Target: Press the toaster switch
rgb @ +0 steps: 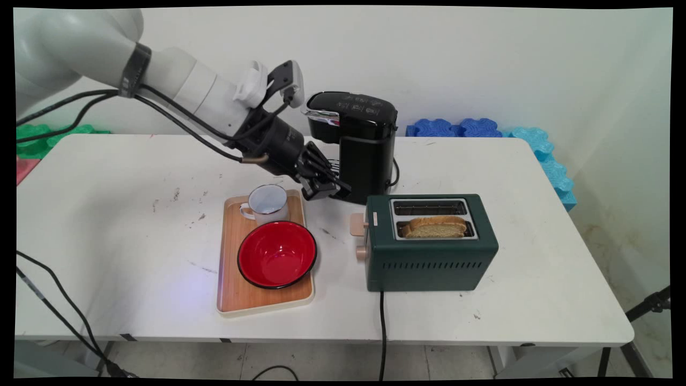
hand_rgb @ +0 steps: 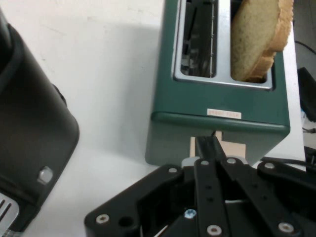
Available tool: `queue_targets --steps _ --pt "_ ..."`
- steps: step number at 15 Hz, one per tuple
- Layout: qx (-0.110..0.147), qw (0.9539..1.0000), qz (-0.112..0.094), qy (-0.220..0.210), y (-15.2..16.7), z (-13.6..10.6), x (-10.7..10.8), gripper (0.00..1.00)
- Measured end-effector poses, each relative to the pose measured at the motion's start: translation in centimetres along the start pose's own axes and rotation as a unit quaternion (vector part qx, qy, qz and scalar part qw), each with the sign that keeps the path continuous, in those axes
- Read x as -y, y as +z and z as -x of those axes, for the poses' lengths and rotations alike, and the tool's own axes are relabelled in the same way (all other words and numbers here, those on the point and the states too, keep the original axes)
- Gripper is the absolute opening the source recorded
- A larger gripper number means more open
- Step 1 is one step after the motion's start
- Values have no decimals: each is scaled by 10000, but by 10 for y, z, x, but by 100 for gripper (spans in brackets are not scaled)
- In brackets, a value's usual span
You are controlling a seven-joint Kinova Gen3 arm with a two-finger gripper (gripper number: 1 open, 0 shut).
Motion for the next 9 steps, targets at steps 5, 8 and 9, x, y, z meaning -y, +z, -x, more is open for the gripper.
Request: queue_targets --steps 5,8,9 --pt "51 9998 46 188 11 4 -2 0" --pt "72 9996 93 275 19 6 -3 0" --pt "75 9995 102 289 21 6 -4 0"
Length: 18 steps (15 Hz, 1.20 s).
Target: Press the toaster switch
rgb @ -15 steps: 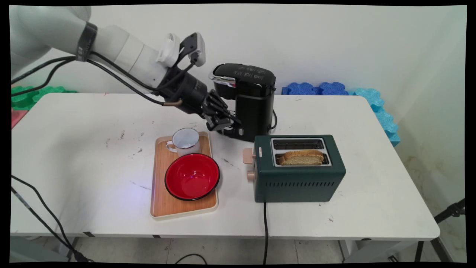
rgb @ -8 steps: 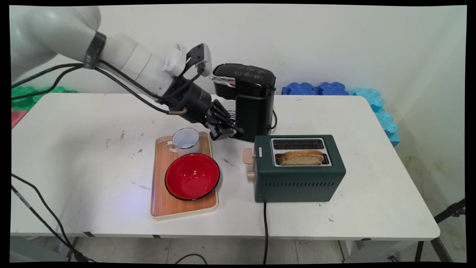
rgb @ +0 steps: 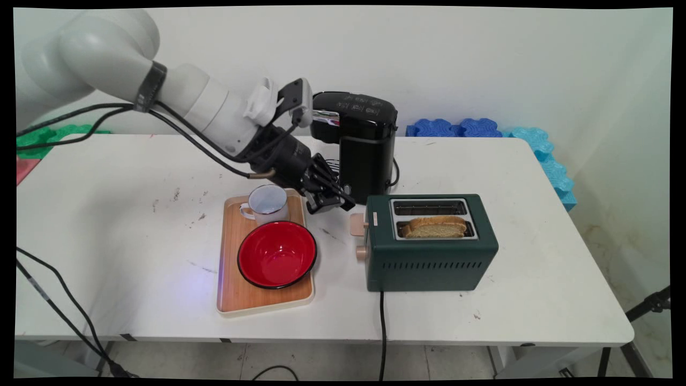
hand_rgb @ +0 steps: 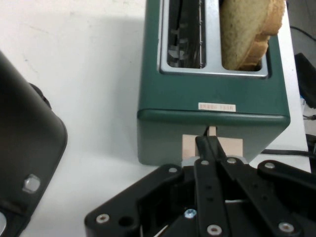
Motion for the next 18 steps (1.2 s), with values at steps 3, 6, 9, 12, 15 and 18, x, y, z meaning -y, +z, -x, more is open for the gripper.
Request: queue_targets --steps 3,6,9,12,15,18 --pt "17 10000 36 71 7 2 -1 0" --pt "42 9999 63 122 12 4 -2 0" --pt "61 9998 79 159 17 7 -3 0" --pt "49 9998 95 176 22 10 -4 0" --pt "38 9998 100 187 26 12 -5 0" --pt "29 9998 96 194 30 15 -5 0"
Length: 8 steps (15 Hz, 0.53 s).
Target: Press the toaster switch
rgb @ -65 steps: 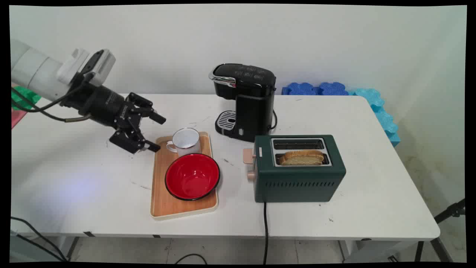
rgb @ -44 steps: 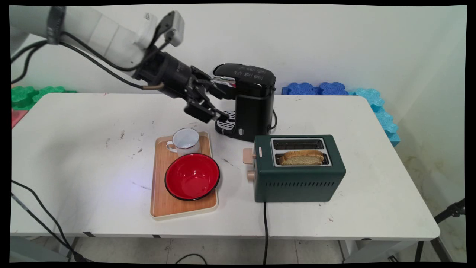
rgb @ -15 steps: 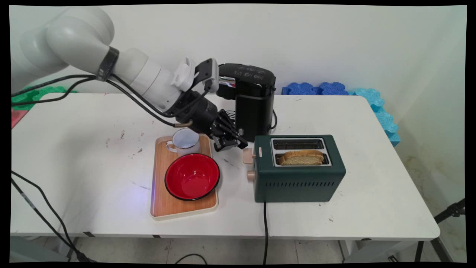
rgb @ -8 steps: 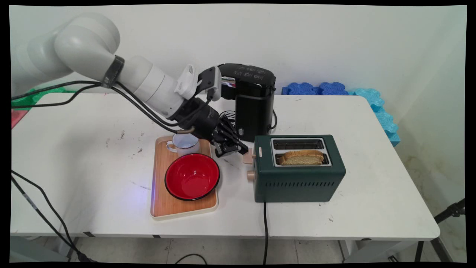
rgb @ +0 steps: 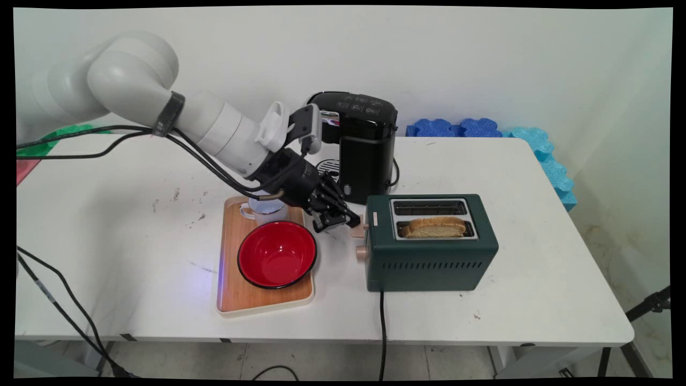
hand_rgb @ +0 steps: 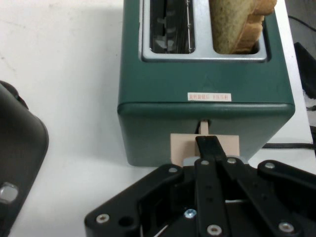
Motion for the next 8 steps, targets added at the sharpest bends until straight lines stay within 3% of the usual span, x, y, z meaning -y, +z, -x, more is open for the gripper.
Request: queue_targets --steps 8 --pt "-28 10000 -28 -13 10 8 0 0"
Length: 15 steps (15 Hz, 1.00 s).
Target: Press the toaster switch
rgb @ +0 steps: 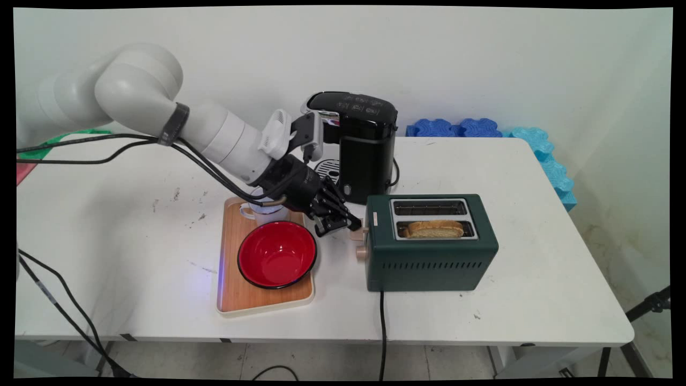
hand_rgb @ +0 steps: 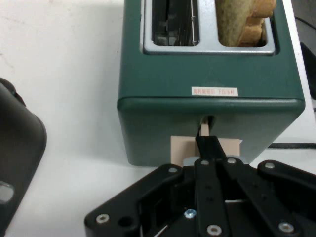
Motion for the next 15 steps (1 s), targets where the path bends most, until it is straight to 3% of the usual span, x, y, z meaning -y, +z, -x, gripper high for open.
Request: queue_targets --steps 15 --pt "-98 10000 -5 -16 18 23 -3 0"
